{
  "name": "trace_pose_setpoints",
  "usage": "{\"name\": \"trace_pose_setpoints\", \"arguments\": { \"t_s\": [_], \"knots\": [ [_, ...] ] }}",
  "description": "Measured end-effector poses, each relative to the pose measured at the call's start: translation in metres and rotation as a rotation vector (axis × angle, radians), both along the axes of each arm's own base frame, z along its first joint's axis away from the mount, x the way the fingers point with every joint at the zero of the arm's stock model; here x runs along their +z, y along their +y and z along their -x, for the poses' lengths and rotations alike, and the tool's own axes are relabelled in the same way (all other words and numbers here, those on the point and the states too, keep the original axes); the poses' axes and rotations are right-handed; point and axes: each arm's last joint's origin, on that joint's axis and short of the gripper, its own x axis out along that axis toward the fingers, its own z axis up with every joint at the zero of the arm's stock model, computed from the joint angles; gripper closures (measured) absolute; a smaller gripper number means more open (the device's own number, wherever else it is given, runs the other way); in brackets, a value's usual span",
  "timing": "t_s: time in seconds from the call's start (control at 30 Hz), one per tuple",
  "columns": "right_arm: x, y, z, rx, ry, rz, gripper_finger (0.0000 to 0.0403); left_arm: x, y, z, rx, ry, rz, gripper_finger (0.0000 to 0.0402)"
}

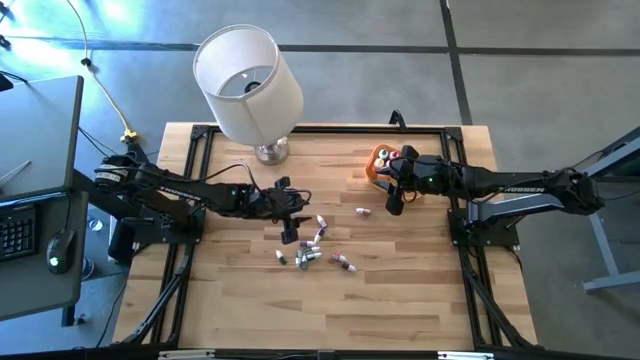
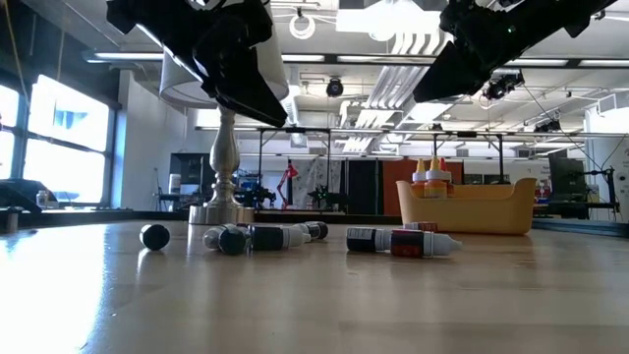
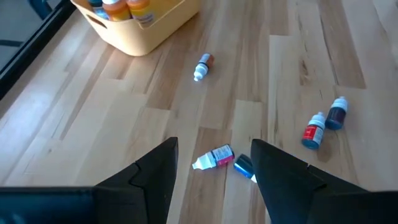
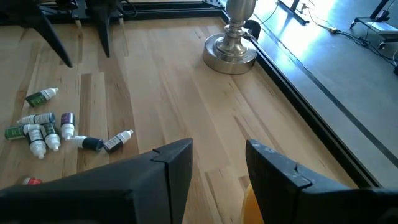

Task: Pick & Place food coloring
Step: Put the small purple food coloring bottle into the yellow bin

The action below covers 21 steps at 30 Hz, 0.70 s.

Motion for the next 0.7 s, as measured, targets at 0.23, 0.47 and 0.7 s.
{"name": "trace_pose_setpoints", "arguments": {
  "t_s": [0.23, 0.47, 0.7],
  "knots": [
    [0.0000, 0.0000, 0.0000, 0.000, 0.000, 0.000, 0.0261, 0.0000, 0.0000, 0.0000, 0.004, -0.001, 0.006, 0.0204],
    [0.0000, 0.0000, 0.0000, 0.000, 0.000, 0.000, 0.0261, 0.0000, 0.0002, 0.0000, 0.011, -0.002, 0.005, 0.0204],
    [0.0000, 0.0000, 0.0000, 0.000, 0.000, 0.000, 0.0260, -0.0003, 0.0001, 0.0003, 0.035, -0.006, 0.038, 0.0204]
  ]
}}
